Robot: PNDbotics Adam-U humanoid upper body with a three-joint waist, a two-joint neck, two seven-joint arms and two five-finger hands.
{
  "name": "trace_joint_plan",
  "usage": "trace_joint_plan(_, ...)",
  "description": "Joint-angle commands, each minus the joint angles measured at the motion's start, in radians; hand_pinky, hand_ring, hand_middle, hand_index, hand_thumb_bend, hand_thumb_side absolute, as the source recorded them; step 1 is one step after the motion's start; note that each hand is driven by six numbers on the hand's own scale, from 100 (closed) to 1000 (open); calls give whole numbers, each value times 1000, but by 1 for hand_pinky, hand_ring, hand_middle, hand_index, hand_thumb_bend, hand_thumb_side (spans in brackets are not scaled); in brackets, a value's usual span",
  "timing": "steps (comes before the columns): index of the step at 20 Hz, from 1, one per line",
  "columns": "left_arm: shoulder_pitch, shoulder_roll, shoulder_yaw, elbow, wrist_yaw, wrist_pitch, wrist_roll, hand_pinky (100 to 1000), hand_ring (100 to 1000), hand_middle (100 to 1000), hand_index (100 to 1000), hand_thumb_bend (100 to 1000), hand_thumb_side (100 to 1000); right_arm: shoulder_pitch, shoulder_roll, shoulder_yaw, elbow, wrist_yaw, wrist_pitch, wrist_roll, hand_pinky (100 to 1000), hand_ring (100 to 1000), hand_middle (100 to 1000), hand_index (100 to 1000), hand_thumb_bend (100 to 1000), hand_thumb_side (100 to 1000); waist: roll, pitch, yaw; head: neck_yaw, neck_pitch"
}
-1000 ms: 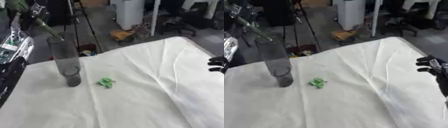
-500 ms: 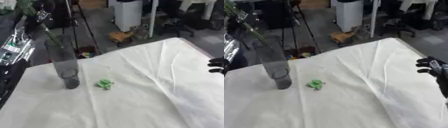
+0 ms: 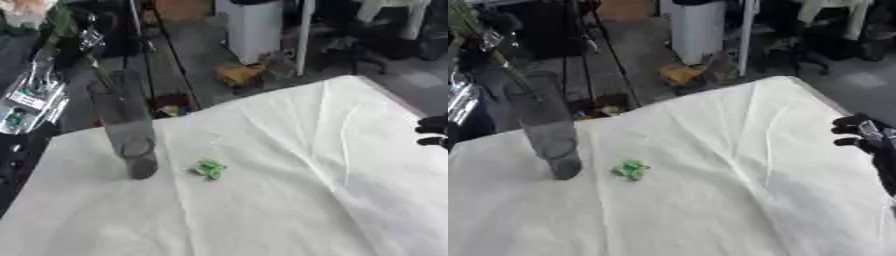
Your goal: Arrange flowers into the vase.
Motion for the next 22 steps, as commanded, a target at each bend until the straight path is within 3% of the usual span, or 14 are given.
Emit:
trace_joint_plan(1,-19,24,5,-2,-19,1,-1,283,280,102,278,935,713,-17,-22,-7,-24,-2,0,0,664,734,689,698,100,893,-7,-13,0,-1,-1)
trace_joint_plan(5,-16,24,1,0,-24,-1,-24,435,383,196,416,912,744,-16,-23,-9,-22,-2,-1,-1,664,734,688,698,100,893,-9,-12,0,-1,-2)
trace_joint_plan(9,-15,27,0,-1,-43,-4,-39,500,422,228,451,909,757,-15,-23,-10,-20,-2,-2,-2,664,734,688,696,100,893,-10,-11,0,-3,-1)
trace_joint_plan(15,-13,31,-1,-1,-104,-2,-61,625,535,368,593,920,752,-14,-23,-10,-19,-1,-2,-3,663,734,688,696,100,894,-12,-12,2,-4,-1)
trace_joint_plan(22,-11,35,6,11,-172,13,-63,700,604,451,684,881,783,-12,-22,-12,-18,-2,-2,-2,663,734,688,695,100,881,-14,-11,4,-6,0)
